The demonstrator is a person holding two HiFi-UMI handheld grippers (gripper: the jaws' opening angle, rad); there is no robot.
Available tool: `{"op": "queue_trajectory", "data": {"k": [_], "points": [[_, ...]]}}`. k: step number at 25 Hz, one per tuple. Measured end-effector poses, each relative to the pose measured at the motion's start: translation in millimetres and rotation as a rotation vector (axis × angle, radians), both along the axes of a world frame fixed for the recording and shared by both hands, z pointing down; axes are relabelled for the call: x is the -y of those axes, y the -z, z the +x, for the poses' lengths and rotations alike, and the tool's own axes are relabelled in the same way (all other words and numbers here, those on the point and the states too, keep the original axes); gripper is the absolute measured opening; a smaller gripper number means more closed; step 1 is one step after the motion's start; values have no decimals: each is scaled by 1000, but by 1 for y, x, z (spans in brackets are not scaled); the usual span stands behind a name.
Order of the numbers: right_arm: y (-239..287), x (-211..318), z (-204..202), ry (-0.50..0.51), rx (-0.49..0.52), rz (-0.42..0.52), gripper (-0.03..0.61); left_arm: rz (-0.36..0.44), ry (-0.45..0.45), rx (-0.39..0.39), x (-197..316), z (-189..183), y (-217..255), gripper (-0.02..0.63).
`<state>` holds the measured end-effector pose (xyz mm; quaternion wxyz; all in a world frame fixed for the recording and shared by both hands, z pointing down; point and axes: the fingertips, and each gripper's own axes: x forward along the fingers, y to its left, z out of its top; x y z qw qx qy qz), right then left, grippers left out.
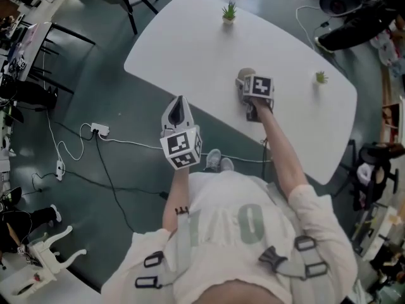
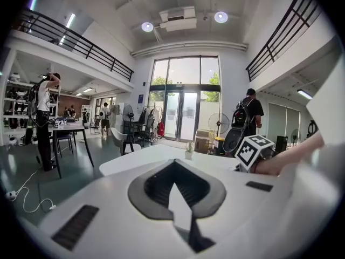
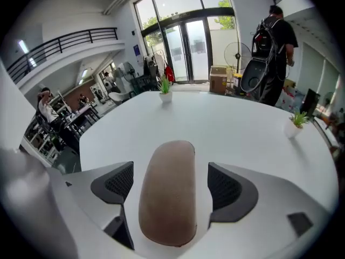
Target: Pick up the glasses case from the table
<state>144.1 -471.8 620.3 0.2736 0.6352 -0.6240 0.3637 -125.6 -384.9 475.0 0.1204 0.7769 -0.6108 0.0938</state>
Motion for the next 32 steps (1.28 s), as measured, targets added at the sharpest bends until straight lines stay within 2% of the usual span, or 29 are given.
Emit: {"op": "queue_trajectory", "data": {"k": [3, 8, 14, 21, 32], "points": [[-14, -3, 4, 0, -10, -57, 416, -14, 14, -12, -3, -6, -3, 3], [-30, -4, -22, 30, 12, -136, 416, 10, 62, -7, -2, -26, 2, 3], [-51, -19, -25, 27, -37, -242, 416, 6, 75, 1, -7, -34, 0, 3], [-51, -16, -29, 24, -59, -268, 416, -29, 70, -2, -11, -37, -9, 3], [-50, -19, -26, 17, -26, -310, 390, -40, 55, 0, -14, -39, -11, 3]]}}
